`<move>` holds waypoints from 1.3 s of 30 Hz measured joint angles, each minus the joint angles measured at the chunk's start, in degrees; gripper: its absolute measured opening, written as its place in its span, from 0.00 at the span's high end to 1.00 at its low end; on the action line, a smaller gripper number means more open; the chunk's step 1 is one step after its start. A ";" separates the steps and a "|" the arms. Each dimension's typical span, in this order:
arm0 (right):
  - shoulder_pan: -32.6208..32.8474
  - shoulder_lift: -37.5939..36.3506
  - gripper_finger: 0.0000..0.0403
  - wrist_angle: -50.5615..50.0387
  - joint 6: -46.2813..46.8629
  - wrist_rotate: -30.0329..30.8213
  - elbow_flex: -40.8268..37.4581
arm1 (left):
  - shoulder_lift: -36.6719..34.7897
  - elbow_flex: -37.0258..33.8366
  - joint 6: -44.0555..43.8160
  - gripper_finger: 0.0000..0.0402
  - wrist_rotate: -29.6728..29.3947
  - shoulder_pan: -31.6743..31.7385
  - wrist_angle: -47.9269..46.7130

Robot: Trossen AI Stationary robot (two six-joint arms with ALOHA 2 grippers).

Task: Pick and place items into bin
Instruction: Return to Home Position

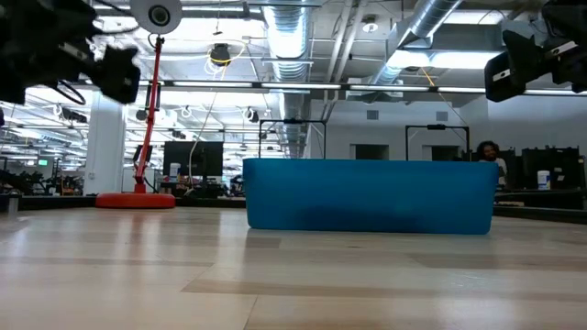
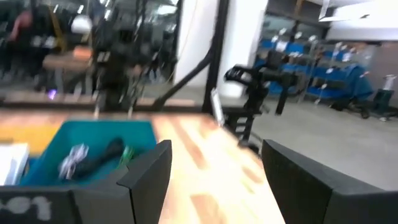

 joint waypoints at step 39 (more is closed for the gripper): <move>-0.01 0.00 0.56 -0.07 0.01 0.00 -0.02 | 0.90 0.46 0.22 0.41 -22.54 0.02 -11.67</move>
